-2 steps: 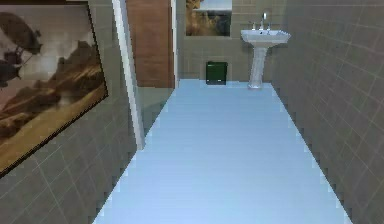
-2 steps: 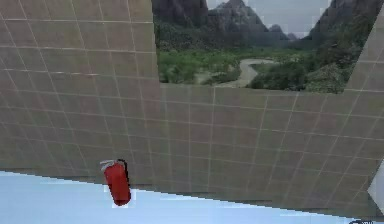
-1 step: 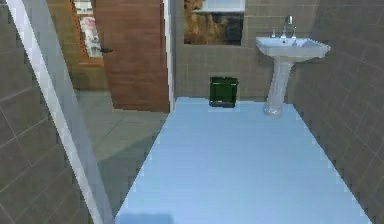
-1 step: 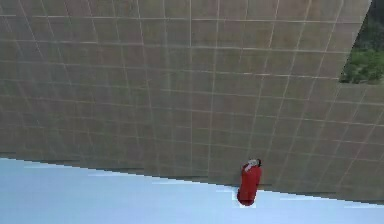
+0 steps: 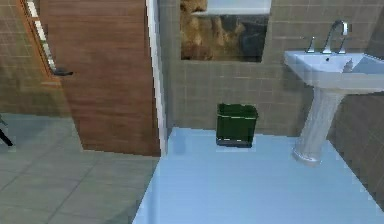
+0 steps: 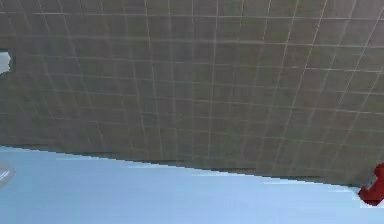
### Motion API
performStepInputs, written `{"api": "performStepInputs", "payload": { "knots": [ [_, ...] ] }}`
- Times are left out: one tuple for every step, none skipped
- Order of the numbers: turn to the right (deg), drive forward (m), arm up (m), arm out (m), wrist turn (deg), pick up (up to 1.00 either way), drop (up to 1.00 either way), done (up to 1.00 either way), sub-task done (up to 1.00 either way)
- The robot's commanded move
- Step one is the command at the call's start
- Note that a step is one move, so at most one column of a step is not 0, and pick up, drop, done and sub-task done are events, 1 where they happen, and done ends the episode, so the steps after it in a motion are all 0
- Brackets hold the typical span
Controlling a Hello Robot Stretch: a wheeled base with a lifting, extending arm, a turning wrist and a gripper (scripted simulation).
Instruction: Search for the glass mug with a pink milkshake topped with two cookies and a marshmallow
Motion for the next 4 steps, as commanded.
{"api": "performStepInputs", "payload": {
  "knots": [
    [-36.0,0.00,0.00,0.00,0.0,0.00,0.00,0.00,0.00],
    [0.0,0.40,0.00,0.00,0.0,0.00,0.00,0.00,0.00],
    [-45.0,0.00,0.00,0.00,0.0,0.00,0.00,0.00,0.00],
    [0.0,1.00,0.00,0.00,0.0,0.00,0.00,0.00,0.00]
  ]
}}
